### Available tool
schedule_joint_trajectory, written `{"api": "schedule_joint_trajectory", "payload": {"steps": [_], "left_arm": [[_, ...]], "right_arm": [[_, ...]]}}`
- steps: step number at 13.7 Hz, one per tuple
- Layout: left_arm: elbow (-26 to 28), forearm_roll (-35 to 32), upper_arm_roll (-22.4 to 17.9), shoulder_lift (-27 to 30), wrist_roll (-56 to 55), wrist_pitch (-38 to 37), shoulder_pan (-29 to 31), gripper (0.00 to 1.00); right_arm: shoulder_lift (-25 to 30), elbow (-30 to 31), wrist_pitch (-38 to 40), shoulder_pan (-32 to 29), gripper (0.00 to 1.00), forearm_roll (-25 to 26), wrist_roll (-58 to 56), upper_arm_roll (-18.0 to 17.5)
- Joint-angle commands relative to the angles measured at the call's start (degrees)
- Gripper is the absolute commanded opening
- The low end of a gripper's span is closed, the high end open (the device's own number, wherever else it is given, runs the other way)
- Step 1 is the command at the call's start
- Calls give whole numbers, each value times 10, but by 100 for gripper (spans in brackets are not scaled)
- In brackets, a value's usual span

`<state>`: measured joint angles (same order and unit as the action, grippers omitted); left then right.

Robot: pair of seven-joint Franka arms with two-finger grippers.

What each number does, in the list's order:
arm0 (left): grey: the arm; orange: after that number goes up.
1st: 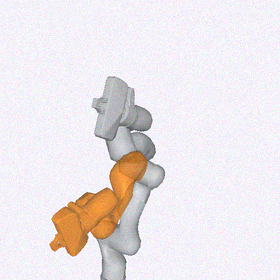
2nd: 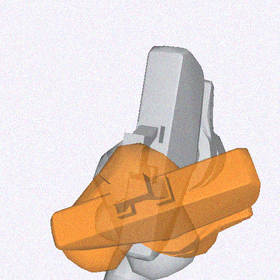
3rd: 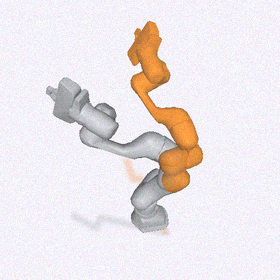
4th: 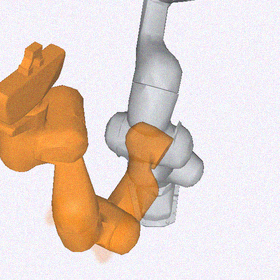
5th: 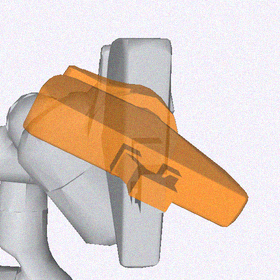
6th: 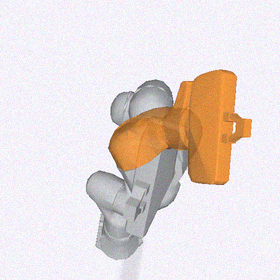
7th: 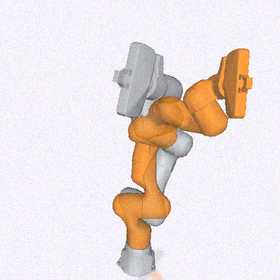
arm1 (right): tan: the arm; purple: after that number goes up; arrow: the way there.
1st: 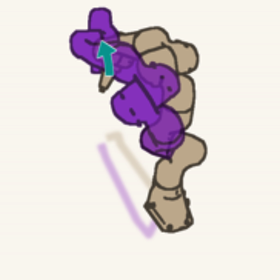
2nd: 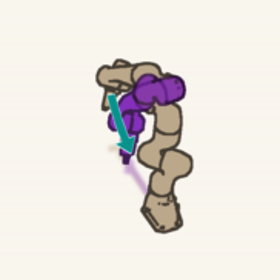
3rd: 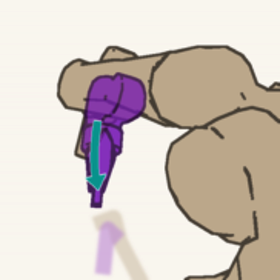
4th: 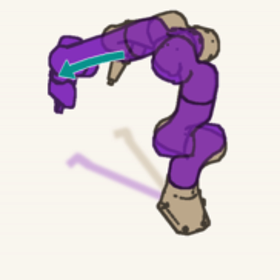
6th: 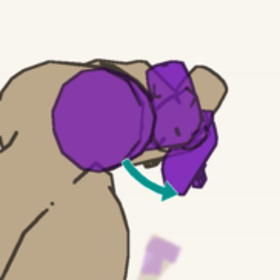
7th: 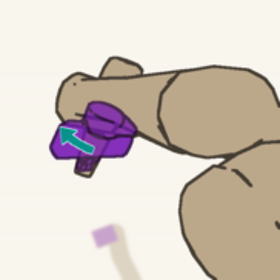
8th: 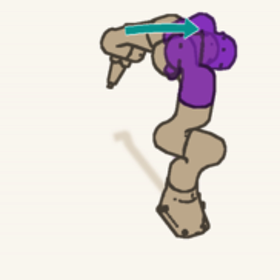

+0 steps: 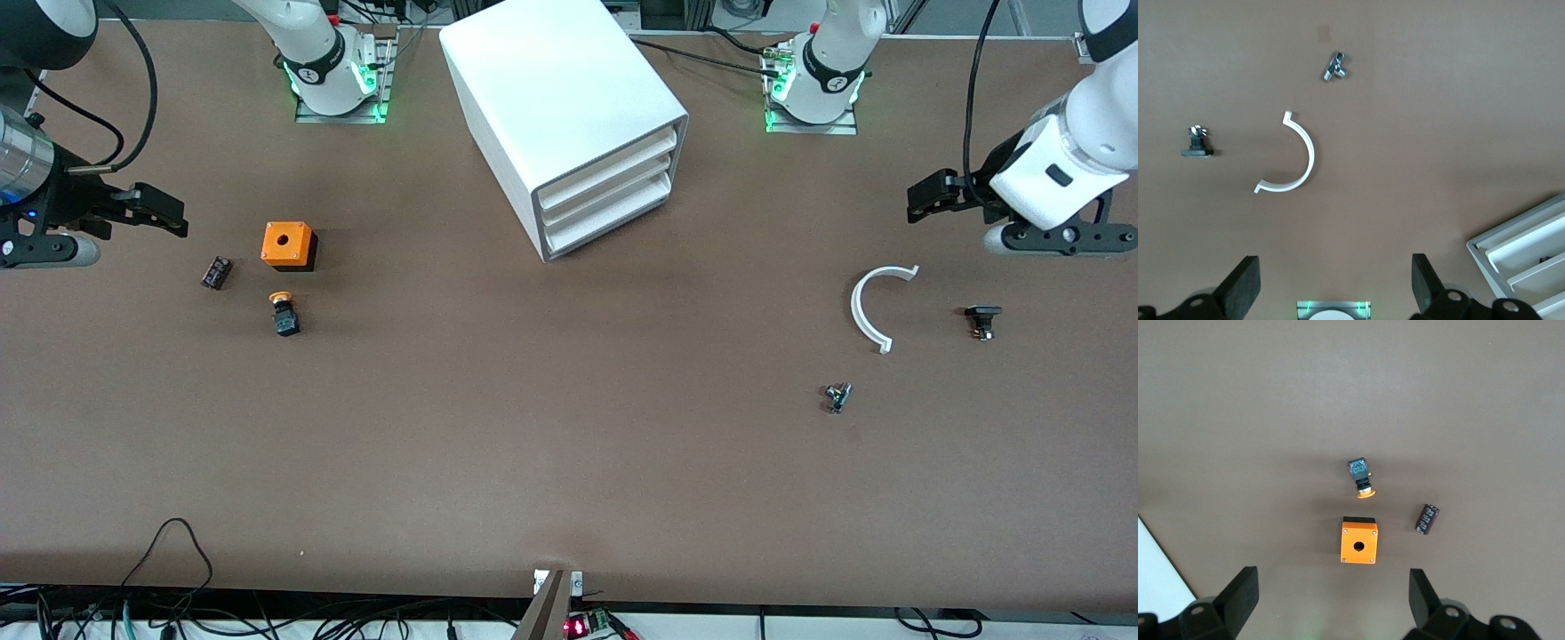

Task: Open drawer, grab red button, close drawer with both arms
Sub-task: 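Reach the left gripper to the lowest drawer's front edge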

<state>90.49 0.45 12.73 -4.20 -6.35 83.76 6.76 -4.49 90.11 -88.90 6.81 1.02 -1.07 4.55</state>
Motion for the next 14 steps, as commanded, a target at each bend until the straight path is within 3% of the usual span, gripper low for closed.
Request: {"api": "schedule_joint_trajectory", "payload": {"steps": [1,5,9,14], "left_arm": [[1,4,7,-35,14,-19,4,100],[93,148,13,-52,16,2,10,100],[221,332,21,-96,18,104,1,100],[355,507,106,-139,239,237,-3,100]], "right_arm": [[4,-5,3,13,100,-8,-1,2],[4,-5,5,21,100,-8,-1,2],[4,-5,5,21,100,-7,-6,2],[4,-5,7,22,100,-7,-10,2]]}}
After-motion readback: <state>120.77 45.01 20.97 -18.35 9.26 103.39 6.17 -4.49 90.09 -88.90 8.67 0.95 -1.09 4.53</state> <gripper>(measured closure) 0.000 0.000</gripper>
